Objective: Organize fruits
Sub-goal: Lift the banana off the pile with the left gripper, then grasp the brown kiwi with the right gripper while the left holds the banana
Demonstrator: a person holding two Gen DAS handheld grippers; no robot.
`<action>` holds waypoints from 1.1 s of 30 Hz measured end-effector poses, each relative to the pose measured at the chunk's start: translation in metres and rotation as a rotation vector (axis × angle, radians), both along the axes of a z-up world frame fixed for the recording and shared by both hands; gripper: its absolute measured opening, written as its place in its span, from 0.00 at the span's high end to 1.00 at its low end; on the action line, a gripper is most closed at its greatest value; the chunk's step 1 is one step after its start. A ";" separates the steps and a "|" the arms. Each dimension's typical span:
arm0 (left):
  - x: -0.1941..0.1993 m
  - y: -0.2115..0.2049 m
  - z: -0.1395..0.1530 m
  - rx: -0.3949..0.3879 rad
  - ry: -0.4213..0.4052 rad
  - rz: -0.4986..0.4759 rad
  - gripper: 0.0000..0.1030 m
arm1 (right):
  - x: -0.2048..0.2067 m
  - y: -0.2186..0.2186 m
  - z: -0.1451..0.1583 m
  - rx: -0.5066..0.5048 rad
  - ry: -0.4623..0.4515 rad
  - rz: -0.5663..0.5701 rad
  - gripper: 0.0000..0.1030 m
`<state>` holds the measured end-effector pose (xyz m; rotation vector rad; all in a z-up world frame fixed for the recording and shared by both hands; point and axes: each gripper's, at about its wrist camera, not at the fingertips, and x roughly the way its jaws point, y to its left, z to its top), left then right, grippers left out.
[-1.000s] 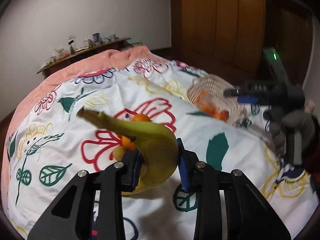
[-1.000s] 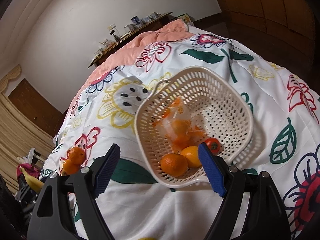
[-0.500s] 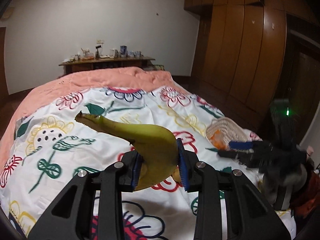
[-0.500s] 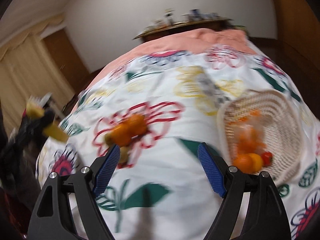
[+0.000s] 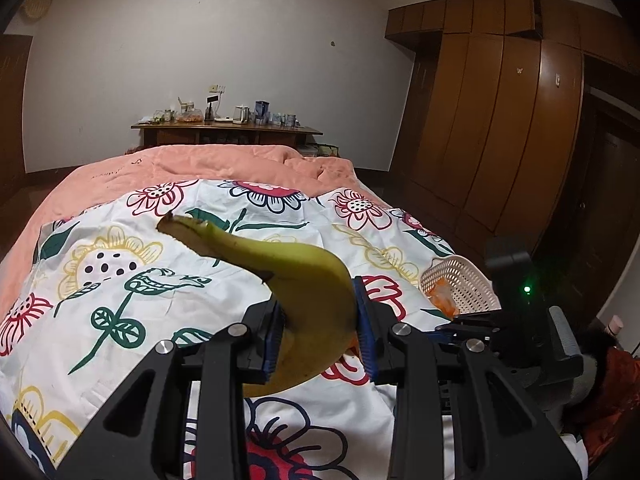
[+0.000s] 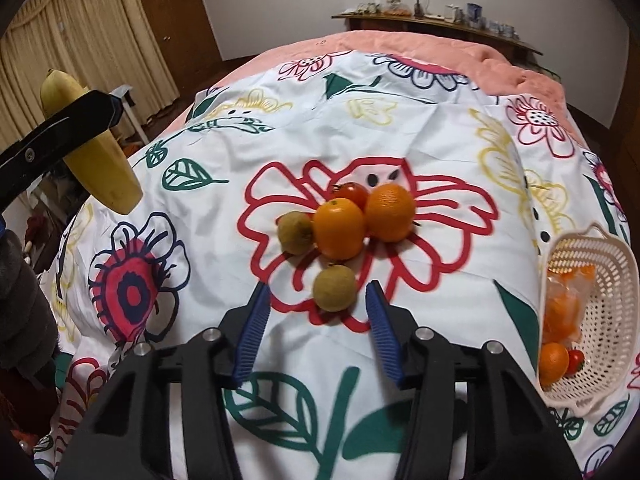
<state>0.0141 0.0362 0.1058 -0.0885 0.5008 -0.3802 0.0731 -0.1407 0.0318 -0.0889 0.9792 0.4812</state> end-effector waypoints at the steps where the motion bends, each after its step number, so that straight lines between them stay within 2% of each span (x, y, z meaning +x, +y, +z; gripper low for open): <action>1: 0.000 0.000 -0.001 -0.002 0.003 0.000 0.68 | 0.002 0.002 -0.001 -0.001 0.004 0.003 0.54; 2: 0.000 0.000 -0.001 -0.002 0.005 0.000 0.68 | 0.004 0.005 -0.002 -0.004 0.015 0.008 0.59; 12: -0.002 -0.006 -0.001 -0.005 0.008 -0.017 0.68 | 0.019 0.006 -0.013 -0.048 0.072 -0.042 0.59; 16: -0.002 -0.006 -0.001 -0.005 0.006 -0.018 0.68 | 0.026 0.007 -0.020 -0.051 0.122 -0.030 0.63; 20: -0.002 -0.006 -0.001 -0.012 0.008 -0.020 0.68 | 0.029 0.009 -0.021 -0.061 0.119 -0.027 0.74; 33: -0.001 -0.008 0.000 -0.018 0.010 -0.020 0.68 | 0.017 -0.010 -0.003 0.011 0.066 -0.062 0.74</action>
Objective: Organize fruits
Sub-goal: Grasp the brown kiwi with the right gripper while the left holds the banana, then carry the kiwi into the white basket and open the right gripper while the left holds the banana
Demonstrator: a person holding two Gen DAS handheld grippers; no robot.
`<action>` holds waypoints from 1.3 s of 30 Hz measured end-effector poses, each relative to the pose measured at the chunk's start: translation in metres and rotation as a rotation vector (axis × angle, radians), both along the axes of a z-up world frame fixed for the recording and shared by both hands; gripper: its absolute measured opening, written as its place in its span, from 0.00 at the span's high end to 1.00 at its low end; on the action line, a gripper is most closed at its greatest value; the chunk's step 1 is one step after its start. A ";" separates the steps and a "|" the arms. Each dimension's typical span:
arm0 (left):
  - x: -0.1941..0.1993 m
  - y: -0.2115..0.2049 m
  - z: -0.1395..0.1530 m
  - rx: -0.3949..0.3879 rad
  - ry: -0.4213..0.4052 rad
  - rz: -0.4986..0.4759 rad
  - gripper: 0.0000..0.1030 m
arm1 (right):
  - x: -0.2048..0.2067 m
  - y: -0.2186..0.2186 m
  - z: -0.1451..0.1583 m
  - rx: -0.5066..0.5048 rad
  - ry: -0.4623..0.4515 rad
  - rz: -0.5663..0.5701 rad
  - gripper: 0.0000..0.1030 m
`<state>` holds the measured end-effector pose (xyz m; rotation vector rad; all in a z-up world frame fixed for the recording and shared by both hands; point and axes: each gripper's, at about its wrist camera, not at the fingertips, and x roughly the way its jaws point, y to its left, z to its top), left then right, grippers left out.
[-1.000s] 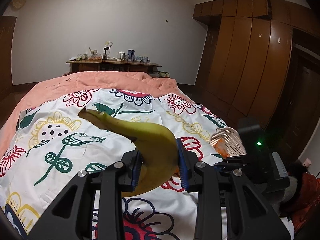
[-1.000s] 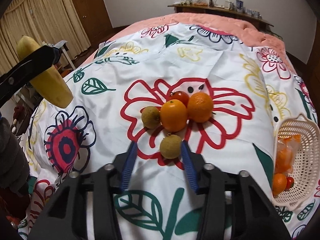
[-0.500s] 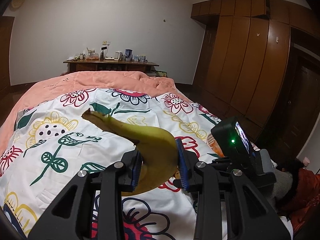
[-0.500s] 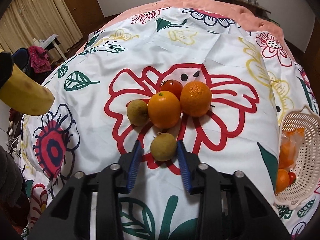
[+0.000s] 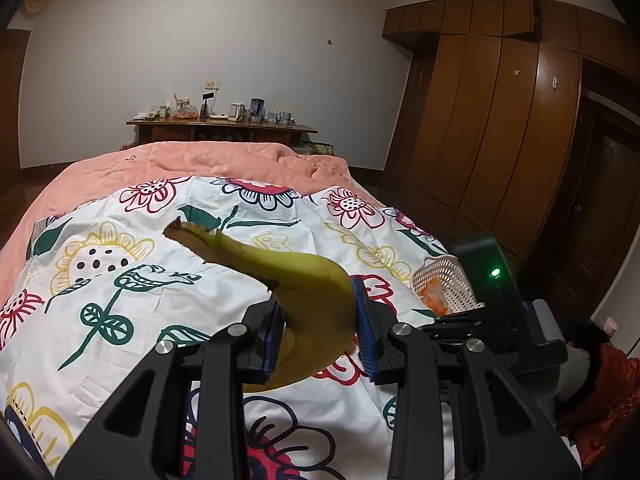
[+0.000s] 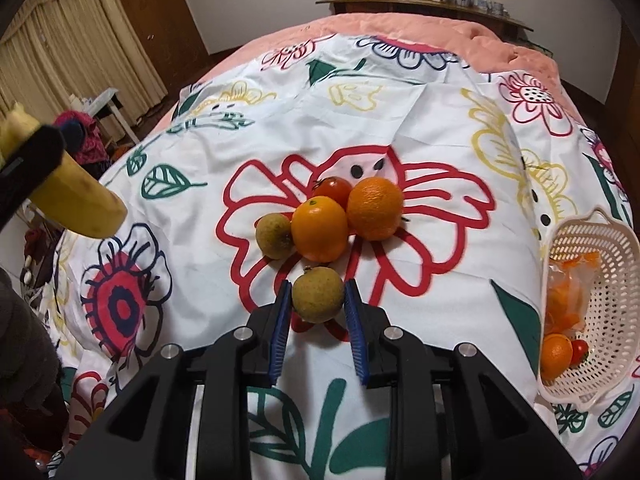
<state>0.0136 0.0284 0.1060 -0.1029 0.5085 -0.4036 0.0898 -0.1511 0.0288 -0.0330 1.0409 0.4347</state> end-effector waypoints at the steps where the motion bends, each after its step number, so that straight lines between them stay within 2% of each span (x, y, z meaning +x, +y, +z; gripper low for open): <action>1: 0.000 0.001 0.000 0.000 0.000 -0.001 0.68 | -0.001 -0.005 0.003 0.012 -0.006 -0.013 0.74; 11: 0.001 -0.011 0.006 0.003 -0.003 -0.021 0.68 | -0.006 -0.067 0.027 0.084 -0.071 -0.172 0.74; 18: 0.002 -0.024 0.010 0.015 -0.002 -0.043 0.68 | -0.007 -0.117 0.032 0.097 -0.096 -0.291 0.74; 29: 0.010 -0.045 0.012 0.037 0.009 -0.076 0.68 | -0.008 -0.185 0.018 0.092 -0.085 -0.457 0.74; 39: 0.017 -0.057 0.010 0.047 0.024 -0.092 0.68 | -0.007 -0.215 -0.003 0.108 -0.045 -0.541 0.73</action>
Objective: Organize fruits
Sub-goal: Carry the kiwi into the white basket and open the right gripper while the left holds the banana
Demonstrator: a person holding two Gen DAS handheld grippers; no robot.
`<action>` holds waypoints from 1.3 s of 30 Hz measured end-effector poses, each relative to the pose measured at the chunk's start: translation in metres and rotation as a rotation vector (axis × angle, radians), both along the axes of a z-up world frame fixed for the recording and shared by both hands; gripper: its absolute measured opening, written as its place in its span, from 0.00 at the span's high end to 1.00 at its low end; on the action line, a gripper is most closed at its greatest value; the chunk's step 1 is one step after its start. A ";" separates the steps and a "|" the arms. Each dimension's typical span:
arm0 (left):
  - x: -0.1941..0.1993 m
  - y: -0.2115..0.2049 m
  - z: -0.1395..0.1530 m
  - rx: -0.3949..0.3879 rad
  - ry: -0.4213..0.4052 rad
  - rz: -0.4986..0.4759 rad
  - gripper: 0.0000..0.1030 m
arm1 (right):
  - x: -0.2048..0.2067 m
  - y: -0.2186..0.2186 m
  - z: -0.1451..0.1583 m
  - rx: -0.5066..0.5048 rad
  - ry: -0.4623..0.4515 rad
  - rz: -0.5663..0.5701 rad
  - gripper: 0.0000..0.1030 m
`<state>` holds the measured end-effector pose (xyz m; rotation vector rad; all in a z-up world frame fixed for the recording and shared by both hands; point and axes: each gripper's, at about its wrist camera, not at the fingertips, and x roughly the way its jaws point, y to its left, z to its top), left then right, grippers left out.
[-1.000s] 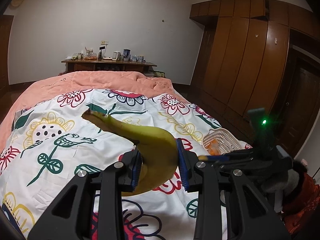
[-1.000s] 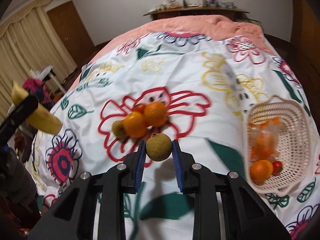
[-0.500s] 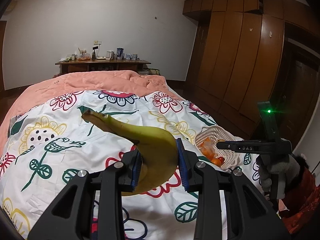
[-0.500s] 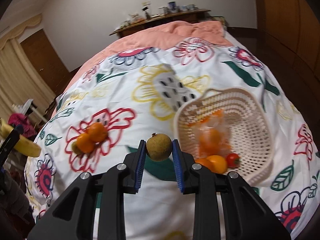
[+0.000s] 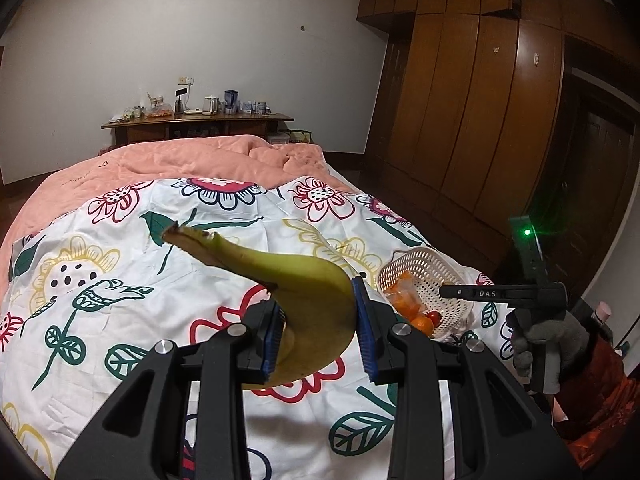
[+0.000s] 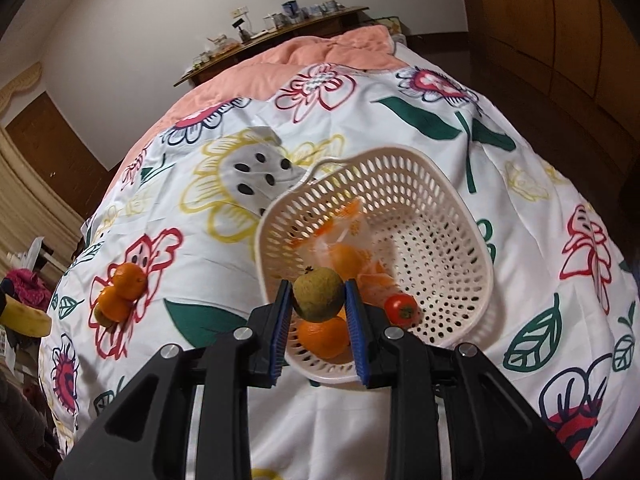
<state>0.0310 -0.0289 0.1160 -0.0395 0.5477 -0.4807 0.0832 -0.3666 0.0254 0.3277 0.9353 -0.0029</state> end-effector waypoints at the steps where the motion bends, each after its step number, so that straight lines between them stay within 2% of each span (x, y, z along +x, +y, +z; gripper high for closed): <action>1: 0.000 -0.001 0.000 0.002 0.001 -0.001 0.68 | 0.000 -0.002 -0.003 0.003 0.005 -0.007 0.73; 5: 0.002 -0.007 0.001 0.009 0.005 -0.008 0.68 | 0.002 -0.010 -0.010 0.016 0.014 -0.028 0.73; 7: 0.003 -0.009 0.000 0.009 0.009 -0.010 0.68 | 0.001 -0.014 -0.012 0.025 0.010 -0.046 0.69; 9: 0.005 -0.011 0.000 0.012 0.016 -0.013 0.68 | -0.001 -0.020 -0.015 0.033 0.007 -0.076 0.48; 10: 0.005 -0.013 0.000 0.014 0.017 -0.015 0.68 | -0.002 -0.022 -0.016 0.035 0.004 -0.086 0.45; 28: 0.015 -0.037 0.000 0.030 0.024 -0.063 0.68 | -0.012 -0.036 -0.010 0.056 -0.036 -0.128 0.39; 39: 0.026 -0.070 0.000 0.054 0.026 -0.131 0.68 | -0.018 -0.049 -0.006 0.068 -0.058 -0.165 0.38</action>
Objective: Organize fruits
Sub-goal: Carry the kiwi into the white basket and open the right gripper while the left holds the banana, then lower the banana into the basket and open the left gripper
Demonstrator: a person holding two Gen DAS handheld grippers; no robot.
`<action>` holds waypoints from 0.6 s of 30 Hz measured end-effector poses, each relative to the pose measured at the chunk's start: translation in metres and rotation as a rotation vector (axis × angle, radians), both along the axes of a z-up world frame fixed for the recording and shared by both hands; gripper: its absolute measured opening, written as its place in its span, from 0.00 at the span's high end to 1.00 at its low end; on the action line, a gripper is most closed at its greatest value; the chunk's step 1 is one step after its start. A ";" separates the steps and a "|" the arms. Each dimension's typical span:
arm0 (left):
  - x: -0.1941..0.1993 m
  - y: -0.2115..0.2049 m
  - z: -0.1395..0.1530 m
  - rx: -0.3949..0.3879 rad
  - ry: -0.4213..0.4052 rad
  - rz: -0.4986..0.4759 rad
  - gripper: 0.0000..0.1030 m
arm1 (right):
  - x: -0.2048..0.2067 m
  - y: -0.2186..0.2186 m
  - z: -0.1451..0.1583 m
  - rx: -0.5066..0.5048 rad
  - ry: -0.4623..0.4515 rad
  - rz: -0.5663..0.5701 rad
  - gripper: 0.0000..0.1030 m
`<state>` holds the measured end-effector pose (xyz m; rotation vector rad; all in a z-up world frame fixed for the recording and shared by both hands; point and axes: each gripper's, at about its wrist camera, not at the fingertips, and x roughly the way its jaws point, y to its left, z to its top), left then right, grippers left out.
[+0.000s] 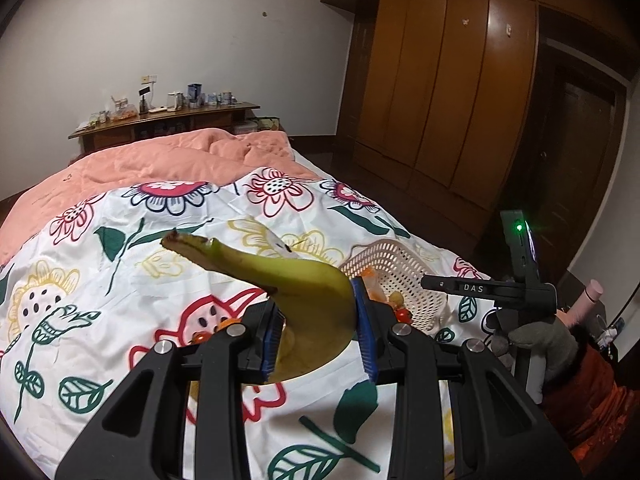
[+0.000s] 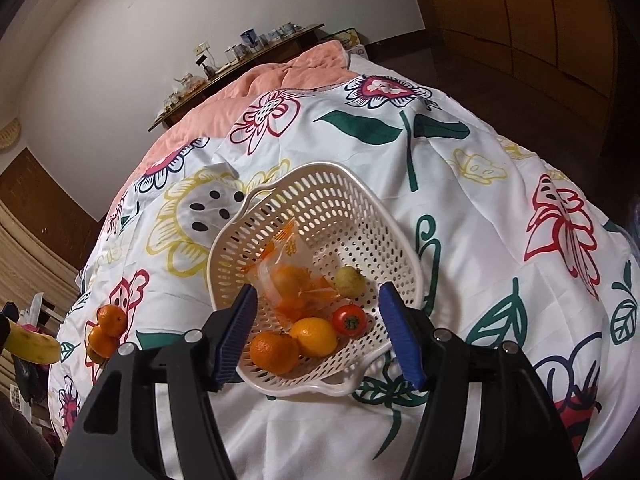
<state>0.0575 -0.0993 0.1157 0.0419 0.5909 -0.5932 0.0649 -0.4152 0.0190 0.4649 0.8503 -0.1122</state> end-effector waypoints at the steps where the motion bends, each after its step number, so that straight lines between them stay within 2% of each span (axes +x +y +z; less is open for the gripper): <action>1: 0.002 -0.004 -0.001 0.002 0.003 -0.009 0.68 | -0.001 -0.002 0.000 0.004 -0.001 -0.005 0.38; 12: 0.021 -0.049 -0.002 0.023 0.025 -0.088 0.68 | -0.005 -0.014 -0.003 0.025 -0.010 -0.031 0.38; 18: 0.036 -0.078 -0.006 0.008 0.068 -0.141 0.68 | -0.008 -0.023 -0.003 0.033 -0.018 -0.055 0.38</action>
